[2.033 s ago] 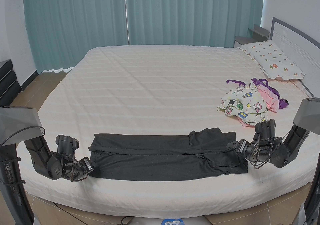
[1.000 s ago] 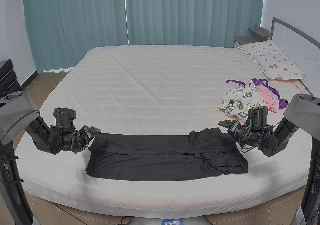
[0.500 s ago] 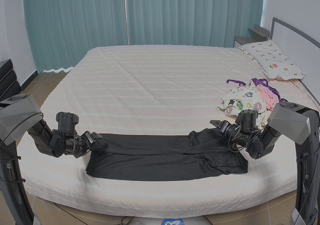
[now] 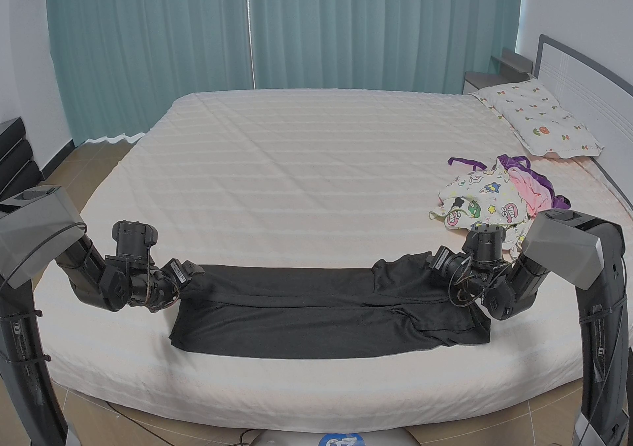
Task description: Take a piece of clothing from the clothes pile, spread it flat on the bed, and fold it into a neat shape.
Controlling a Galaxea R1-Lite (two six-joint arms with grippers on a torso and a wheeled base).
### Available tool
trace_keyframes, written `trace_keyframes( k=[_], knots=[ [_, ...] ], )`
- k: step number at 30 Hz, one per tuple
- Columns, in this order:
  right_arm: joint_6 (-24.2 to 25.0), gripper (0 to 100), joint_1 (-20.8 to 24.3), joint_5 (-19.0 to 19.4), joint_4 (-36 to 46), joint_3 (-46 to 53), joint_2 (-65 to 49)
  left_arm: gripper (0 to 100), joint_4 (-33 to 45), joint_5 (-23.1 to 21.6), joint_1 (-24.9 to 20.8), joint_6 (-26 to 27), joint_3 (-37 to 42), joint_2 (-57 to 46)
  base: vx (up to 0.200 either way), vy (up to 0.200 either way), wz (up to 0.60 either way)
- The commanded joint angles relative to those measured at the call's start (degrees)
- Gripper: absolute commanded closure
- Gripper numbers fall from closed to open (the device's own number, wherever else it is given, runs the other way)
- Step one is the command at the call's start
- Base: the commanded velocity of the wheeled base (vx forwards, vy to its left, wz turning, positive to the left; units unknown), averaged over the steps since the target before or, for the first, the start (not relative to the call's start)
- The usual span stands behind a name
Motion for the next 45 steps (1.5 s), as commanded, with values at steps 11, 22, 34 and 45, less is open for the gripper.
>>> trace_keyframes(
  k=[11,22,34,45],
  knots=[
    [0.29,100,-1.57,-1.59,-0.07,-0.22,-0.34,0,0.04,1.06,-0.04,-0.03,-0.36,0.38,0.0,0.0,0.0],
    [0.21,0,-1.74,-2.03,0.46,0.66,-0.6,0,0.83,1.14,0.14,0.32,-1.77,0.56,0.0,0.0,0.0],
    [3.63,0,-1.22,-2.12,-1.3,7.77,-6.84,0,5.84,0.88,0.14,10.87,-7.83,4.69,0.0,0.0,0.0],
    [3.46,0,-1.3,-1.77,-3.14,9.01,-6.93,0,7.95,-1.58,-0.12,11.31,-11.79,7.85,0.0,0.0,0.0]
  ],
)
